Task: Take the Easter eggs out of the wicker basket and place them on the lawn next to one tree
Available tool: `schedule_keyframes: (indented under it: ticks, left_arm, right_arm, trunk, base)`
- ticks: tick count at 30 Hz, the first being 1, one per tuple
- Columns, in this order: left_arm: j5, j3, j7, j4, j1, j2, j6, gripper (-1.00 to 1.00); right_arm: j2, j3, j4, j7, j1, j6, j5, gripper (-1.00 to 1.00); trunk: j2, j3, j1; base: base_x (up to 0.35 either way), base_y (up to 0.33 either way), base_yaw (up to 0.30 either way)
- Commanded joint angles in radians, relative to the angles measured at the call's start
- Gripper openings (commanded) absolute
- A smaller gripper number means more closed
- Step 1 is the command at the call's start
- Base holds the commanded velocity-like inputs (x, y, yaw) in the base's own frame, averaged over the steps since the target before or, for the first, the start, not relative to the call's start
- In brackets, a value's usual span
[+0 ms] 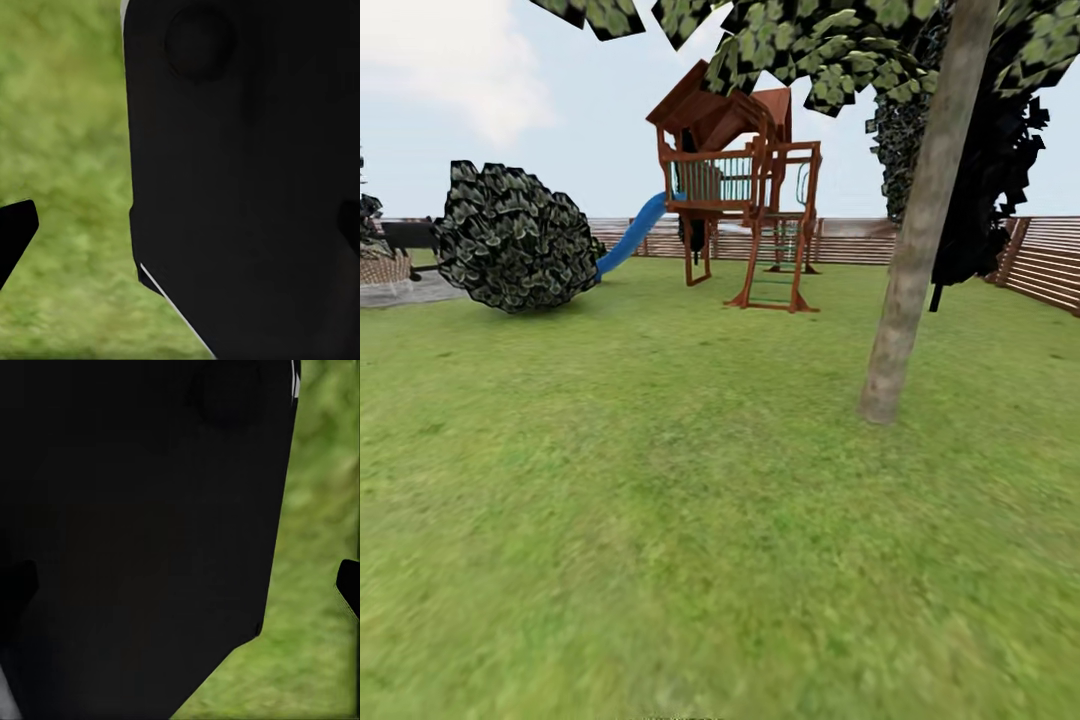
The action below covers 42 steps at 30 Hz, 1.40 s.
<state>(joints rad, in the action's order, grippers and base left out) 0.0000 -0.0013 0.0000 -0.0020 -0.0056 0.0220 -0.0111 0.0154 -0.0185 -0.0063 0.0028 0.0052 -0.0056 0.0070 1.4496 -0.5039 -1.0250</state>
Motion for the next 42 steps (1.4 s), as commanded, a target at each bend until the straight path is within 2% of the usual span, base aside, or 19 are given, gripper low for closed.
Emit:
schedule_keyframes:
  ticks: [1, 42]
  left_arm:
    - [0.0, 0.0, 0.0, 0.0, -0.001, 0.0, -0.001, 1.0]
    - [0.0, 0.0, 0.0, 0.0, -0.001, 0.0, -0.001, 1.0]
  right_arm:
    - [0.0, -0.002, -0.001, 0.0, 0.0, -0.001, 0.001, 1.0]
    - [0.013, -0.005, -0.001, 0.0, 0.001, -0.001, 0.005, 1.0]
  trunk:
    - [0.0, -0.002, 0.0]
    - [0.0, -0.045, 0.0]
  base:
    - [0.0, 0.0, 0.237]
    - [0.0, 0.0, 0.236]
